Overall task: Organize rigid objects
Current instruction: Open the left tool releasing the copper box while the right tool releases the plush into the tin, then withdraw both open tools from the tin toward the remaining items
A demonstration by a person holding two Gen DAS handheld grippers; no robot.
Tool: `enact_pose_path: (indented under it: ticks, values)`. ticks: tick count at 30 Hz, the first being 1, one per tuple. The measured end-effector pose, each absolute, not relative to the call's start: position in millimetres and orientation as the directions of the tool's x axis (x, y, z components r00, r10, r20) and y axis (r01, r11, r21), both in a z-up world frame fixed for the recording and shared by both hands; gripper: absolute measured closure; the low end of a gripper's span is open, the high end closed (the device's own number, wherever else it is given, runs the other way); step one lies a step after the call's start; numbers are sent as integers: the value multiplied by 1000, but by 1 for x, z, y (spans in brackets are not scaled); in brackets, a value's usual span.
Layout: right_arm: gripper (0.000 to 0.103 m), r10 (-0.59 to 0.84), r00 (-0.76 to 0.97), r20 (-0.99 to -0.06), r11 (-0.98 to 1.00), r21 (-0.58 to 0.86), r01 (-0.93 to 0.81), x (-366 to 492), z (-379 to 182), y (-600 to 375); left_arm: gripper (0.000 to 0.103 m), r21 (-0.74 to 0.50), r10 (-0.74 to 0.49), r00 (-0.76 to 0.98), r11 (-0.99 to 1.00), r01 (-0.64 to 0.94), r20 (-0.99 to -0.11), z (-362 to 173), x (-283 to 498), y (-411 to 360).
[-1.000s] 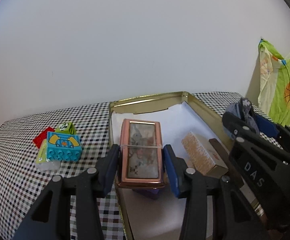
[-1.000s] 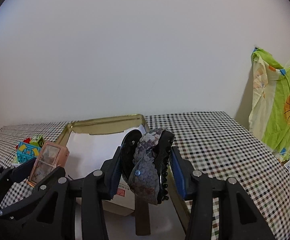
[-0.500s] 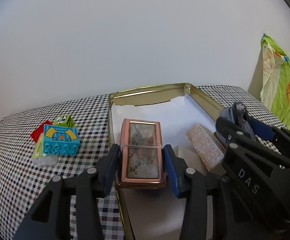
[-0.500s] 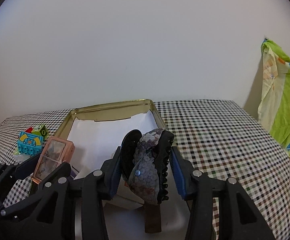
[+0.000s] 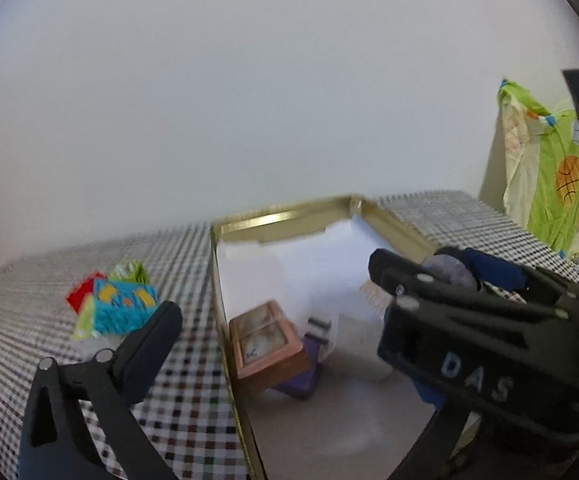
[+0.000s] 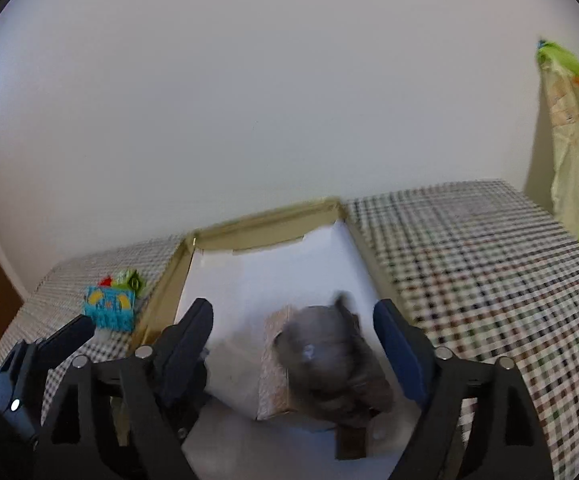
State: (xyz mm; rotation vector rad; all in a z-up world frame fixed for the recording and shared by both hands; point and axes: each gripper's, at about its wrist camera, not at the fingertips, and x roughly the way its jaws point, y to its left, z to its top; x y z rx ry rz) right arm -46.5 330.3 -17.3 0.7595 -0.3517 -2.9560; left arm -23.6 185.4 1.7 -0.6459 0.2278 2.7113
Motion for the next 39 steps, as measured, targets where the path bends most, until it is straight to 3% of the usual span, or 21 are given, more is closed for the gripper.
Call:
enact_pose_path:
  ticks: [3, 12, 17, 22, 25, 39]
  values:
    - [18, -106, -896, -432, -965, 262, -12, -40, -17, 334, 0, 94, 280, -864, -933, -348, -419, 6, -21, 185]
    - [18, -23, -922, -387, -947, 304, -104, -31, -23, 349, 0, 26, 244, -868, -959, -283, -433, 6, -33, 158]
    - [18, 98, -933, -347, -944, 264, -197, -23, -24, 350, 0, -14, 208, -882, -975, -224, -423, 6, -36, 138]
    - [18, 244, -948, -203, -947, 163, -278, -1, -15, 336, 0, -27, 189, -894, -980, -195, -406, 7, -35, 129]
    - [18, 280, -946, -166, -936, 170, -307, 9, -11, 331, 0, -23, 178, -906, -983, -184, -383, 7, -31, 123]
    - [18, 297, -925, -235, -926, 167, -339, 21, -14, 297, 0, -18, 126, -916, -991, -129, -380, 5, -30, 76]
